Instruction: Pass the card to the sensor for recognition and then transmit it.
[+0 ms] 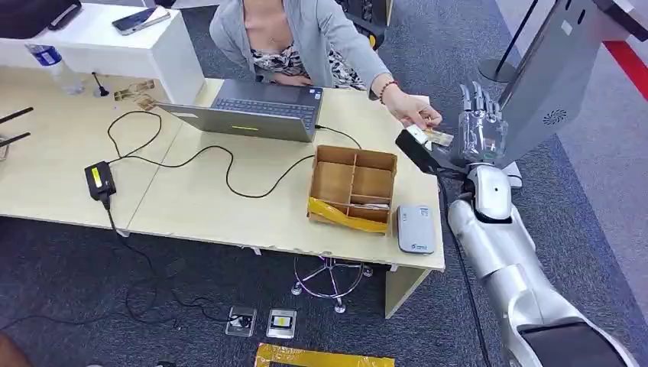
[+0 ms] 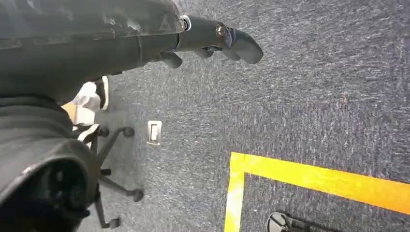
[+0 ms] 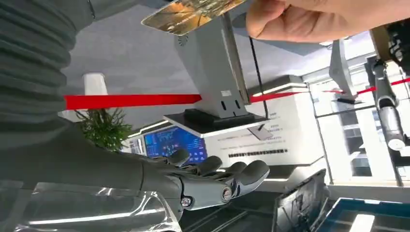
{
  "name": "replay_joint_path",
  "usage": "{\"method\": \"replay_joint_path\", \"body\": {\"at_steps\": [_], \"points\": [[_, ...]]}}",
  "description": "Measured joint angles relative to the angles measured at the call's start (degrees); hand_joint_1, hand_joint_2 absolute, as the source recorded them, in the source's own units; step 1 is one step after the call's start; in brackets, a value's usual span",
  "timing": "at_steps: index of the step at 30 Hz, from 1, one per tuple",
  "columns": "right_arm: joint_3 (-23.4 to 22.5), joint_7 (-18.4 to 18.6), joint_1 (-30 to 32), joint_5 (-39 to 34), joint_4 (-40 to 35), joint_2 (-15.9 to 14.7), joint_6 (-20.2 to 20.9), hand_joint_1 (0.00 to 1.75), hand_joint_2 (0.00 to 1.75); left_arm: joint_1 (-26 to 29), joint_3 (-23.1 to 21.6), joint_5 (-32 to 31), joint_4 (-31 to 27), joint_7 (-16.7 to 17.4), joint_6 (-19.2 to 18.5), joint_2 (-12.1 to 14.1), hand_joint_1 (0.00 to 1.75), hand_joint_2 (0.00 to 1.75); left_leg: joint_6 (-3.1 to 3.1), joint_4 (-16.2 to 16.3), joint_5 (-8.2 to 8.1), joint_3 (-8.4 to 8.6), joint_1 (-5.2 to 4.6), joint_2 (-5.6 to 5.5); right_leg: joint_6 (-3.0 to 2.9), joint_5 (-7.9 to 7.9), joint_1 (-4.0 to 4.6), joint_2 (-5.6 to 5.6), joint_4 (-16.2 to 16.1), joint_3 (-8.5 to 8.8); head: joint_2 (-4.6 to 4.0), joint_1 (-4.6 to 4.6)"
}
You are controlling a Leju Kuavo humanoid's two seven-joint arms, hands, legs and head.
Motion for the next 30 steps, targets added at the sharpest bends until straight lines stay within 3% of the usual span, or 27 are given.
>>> {"method": "replay_joint_path", "body": {"at_steps": [1,2,17,30], "points": [[0.30,0.33,0.16,0.06,-0.28,-0.07,0.13,0.00,1.75,0.00,-0.02,0.02,0.00,-0.13,0.02,0.00,0.00,0.00,0.00,0.00,0.00,0.00,0.00,0.00,0.00,0.00,0.00,0.00,0.00,0.00,0.00,-0.02],[0.50,0.74,0.30,0.16,-0.48,-0.06,0.04,1.75,1.75,0.00,-0.02,0.09,0.00,-0.37,0.02,0.00,0.00,0.00,0.00,0.00,0.00,0.00,0.00,0.00,0.00,0.00,0.00,0.00,0.00,-0.01,0.00,-0.02],[3.21,1.90,2.63,-1.31,-1.00,-0.24,-1.05,1.75,1.75,0.00,-0.09,1.36,0.00,0.20,0.04,-0.22,0.00,0.00,-0.02,0.00,-0.02,-0.02,0.00,0.02,0.00,0.00,0.00,0.01,0.00,0.00,0.00,-0.02],[4.65,0.35,2.61,-2.38,-1.00,-0.33,-1.09,1.75,1.75,0.04,0.11,5.33,0.00,4.11,2.56,-0.11,0.00,0.00,-0.04,-0.01,-0.04,-0.01,0.00,0.02,0.00,0.00,0.00,0.04,0.00,-0.01,0.00,-0.02]]}}
